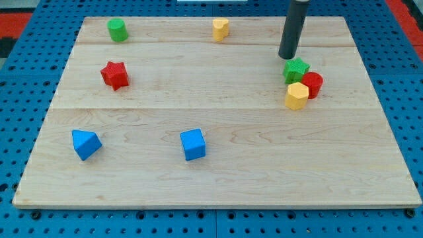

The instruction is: Place the yellow heart parallel to the red star at top of the board

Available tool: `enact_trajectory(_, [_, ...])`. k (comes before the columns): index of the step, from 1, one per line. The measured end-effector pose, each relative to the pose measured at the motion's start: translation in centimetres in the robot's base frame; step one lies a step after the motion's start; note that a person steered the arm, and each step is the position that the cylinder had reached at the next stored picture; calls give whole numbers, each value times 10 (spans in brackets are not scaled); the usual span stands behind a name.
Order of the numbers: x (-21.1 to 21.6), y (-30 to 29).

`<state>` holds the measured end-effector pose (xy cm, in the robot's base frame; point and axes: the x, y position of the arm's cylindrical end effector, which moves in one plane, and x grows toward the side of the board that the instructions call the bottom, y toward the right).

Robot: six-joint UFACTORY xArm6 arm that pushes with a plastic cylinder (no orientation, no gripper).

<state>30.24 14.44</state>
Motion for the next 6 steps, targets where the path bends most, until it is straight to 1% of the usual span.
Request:
enact_trajectory(1, [-12, 0])
enact_trajectory(2, [-13, 0])
enact_trajectory(3, [-27, -4])
enact_trajectory(5, [-56, -57])
enact_trajectory(6, [-63, -69])
